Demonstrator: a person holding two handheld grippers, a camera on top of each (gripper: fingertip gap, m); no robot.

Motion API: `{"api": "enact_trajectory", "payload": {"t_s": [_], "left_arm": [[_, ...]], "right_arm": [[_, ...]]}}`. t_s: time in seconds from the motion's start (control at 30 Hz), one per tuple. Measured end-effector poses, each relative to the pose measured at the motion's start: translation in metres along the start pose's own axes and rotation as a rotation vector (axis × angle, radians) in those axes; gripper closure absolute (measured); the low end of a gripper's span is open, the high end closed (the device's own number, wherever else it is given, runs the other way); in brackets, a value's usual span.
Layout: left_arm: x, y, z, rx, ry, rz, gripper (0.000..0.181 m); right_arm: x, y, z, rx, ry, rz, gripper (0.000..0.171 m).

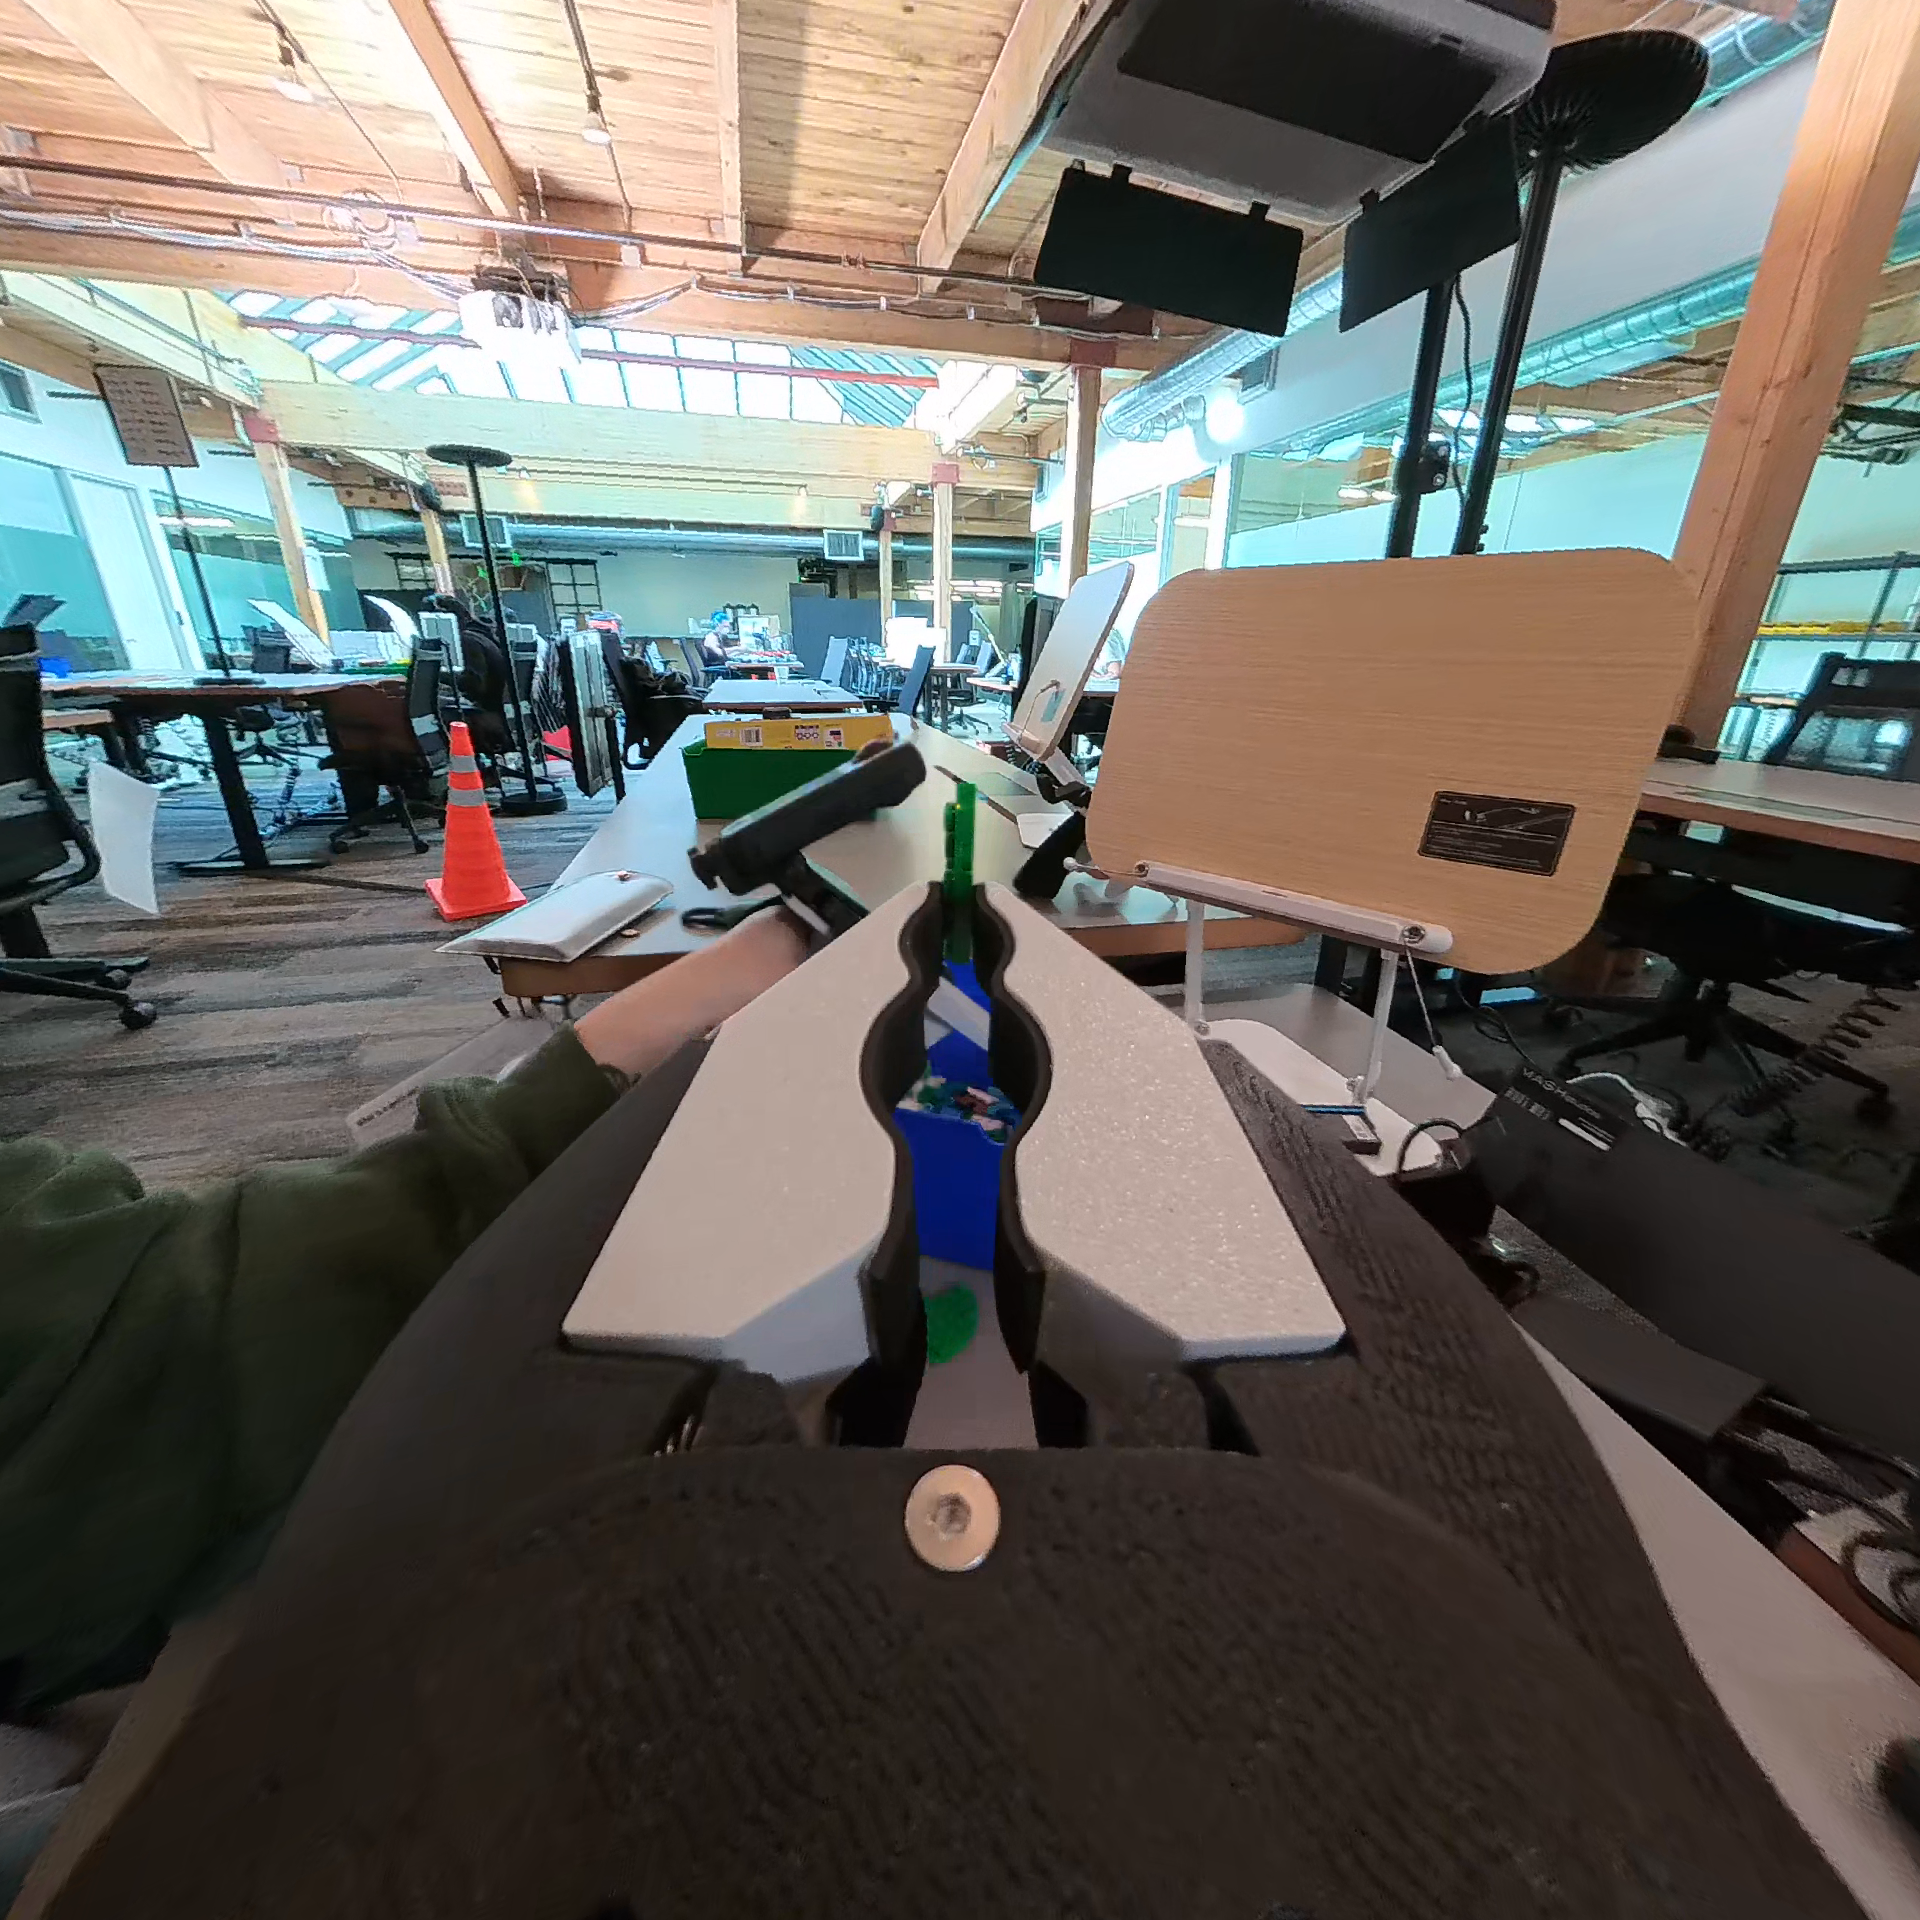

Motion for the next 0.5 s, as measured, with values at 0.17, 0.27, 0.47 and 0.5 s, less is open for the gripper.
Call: {"api": "enact_trajectory", "payload": {"t_s": [0.17,0.27,0.47,0.5], "left_arm": [[-0.116,0.048,0.162,0.121,-1.005,0.353,0.111],[-0.196,0.038,0.222,0.236,-1.451,0.402,0.128],[-0.22,0.007,0.275,0.511,-1.522,0.382,0.174],[-0.221,0.009,0.277,0.494,-1.525,0.39,0.178]], "right_arm": [[0.001,0.009,-0.019,0.087,0.157,0.08,0.168],[0.002,0.01,-0.03,0.124,0.245,0.091,0.169],[0.004,0.013,-0.047,0.142,0.338,0.096,0.168],[0.003,0.014,-0.048,0.147,0.343,0.103,0.168]]}}
Point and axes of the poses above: each gripper's, where its closed fingertips meet, x out along the fingers, y out of its top, z = x × y across the jaws, the point moved 1 cm from there along -x, back along the fingers, and after that the axes turned 2 degrees about -z, right-handed, at the moved point
